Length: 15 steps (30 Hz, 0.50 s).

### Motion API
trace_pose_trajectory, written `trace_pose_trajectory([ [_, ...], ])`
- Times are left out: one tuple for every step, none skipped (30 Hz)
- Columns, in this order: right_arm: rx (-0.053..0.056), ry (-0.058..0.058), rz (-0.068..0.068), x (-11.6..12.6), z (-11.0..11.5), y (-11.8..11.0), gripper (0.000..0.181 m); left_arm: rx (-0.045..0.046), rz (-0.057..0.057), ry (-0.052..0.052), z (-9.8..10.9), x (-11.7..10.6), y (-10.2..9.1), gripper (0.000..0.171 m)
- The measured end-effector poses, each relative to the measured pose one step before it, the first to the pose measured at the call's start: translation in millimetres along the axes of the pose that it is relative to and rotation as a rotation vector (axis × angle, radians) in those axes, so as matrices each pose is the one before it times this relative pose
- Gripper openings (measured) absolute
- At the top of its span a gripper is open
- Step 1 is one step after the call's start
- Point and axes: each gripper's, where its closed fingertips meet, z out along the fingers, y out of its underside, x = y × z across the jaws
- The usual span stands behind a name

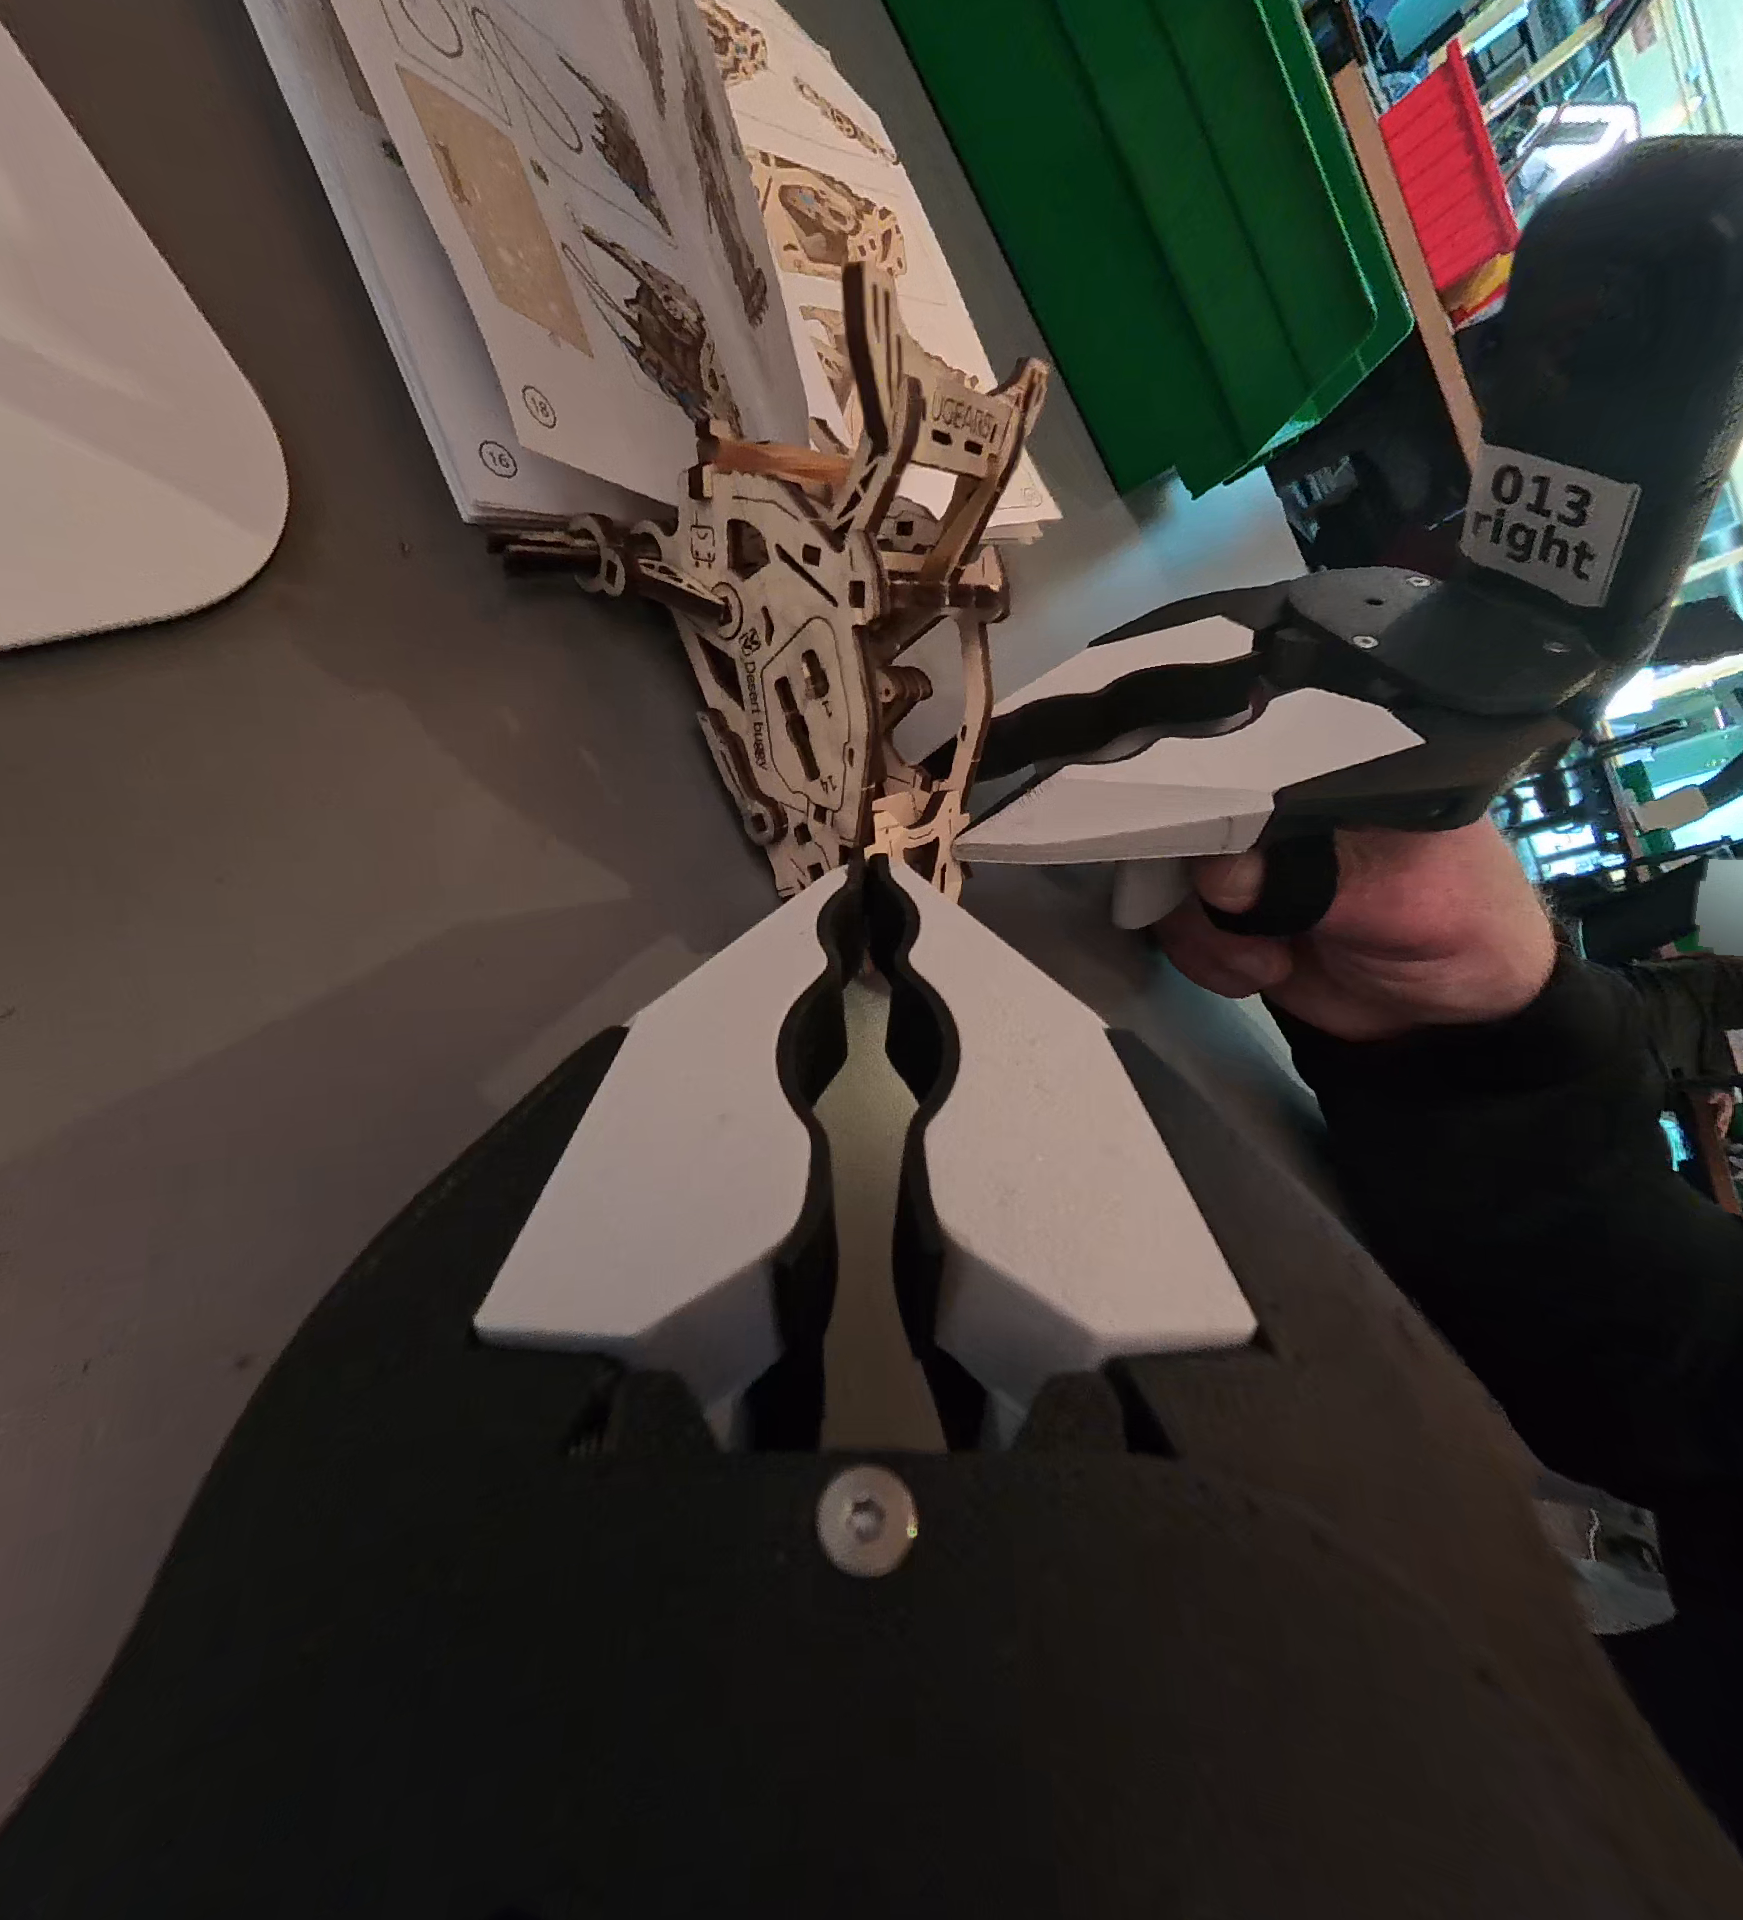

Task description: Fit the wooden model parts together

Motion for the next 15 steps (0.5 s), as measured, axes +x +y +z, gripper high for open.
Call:
trace_pose_trajectory([
  [0.0030, -0.0056, 0.0065, 0.21, 0.01, -0.40, 0.022, 0.00482, -0.0007, 0.0029, -0.04, 0.33, -0.36, 0.000],
  [0.0064, -0.0097, 0.0109, -0.16, 0.38, -0.83, 0.022, 0.00158, -0.0047, 0.0076, -0.75, 0.33, 0.03, 0.000],
  [0.0035, -0.0094, 0.0113, -0.14, 0.19, -0.95, 0.022, -0.00094, -0.0197, 0.0190, -0.86, 0.44, 0.01, 0.000],
  [0.0014, -0.0058, 0.0034, 0.05, 0.04, -0.68, 0.022, -0.00185, -0.0300, 0.0274, -0.37, 0.59, -0.40, 0.000],
  [0.0039, -0.0079, 0.0135, 0.48, -0.42, -0.43, 0.022, -0.00596, -0.0227, 0.0239, 0.24, 0.65, -0.24, 0.000],
  [0.0090, -0.0085, 0.0186, 0.90, -0.75, -1.31, 0.022, -0.00992, -0.0071, 0.0138, 0.69, 0.75, 0.57, 0.000],
  [-0.0029, -0.0136, 0.0191, 0.43, -0.49, -0.12, 0.022, -0.00608, -0.0052, 0.0111, 0.53, 0.85, 0.27, 0.000],
  [0.0005, -0.0079, 0.0159, 0.71, -0.04, -0.58, 0.022, 0.00238, -0.0050, 0.0097, 0.28, 0.74, -0.72, 0.000],
  [0.0019, 0.0053, -0.0032, 0.33, 0.19, -0.30, 0.022, 0.00273, -0.0008, 0.0014, 0.12, 0.15, -0.69, 0.000],
  [-0.0002, 0.0058, -0.0082, -0.04, 0.26, 0.14, 0.021, 0.00232, -0.0060, 0.0071, -0.24, 0.37, -0.67, 0.001],
  [-0.0020, -0.0013, 0.0011, -0.18, 0.28, 0.35, 0.022, 0.00329, -0.0102, 0.0060, -0.26, -0.28, -0.78, 0.001],
  [-0.0020, -0.0012, 0.0025, 0.07, -0.02, 0.10, 0.021, 0.00089, 0.0044, -0.0081, 0.18, -0.74, -0.11, 0.000],
  [-0.0014, -0.0024, 0.0037, 0.10, 0.11, 0.12, 0.021, 0.00186, 0.0042, -0.0048, 0.15, -0.05, -0.04, 0.000],
  [-0.0011, -0.0005, 0.0002, -0.02, -0.03, 0.22, 0.021, -0.00056, -0.0092, 0.0039, -0.01, -0.28, -0.07, 0.000],
  [-0.0018, 0.0011, -0.0016, 0.03, -0.05, 0.11, 0.021, -0.00229, -0.0108, 0.0030, 0.14, -0.67, -0.04, 0.000],
])
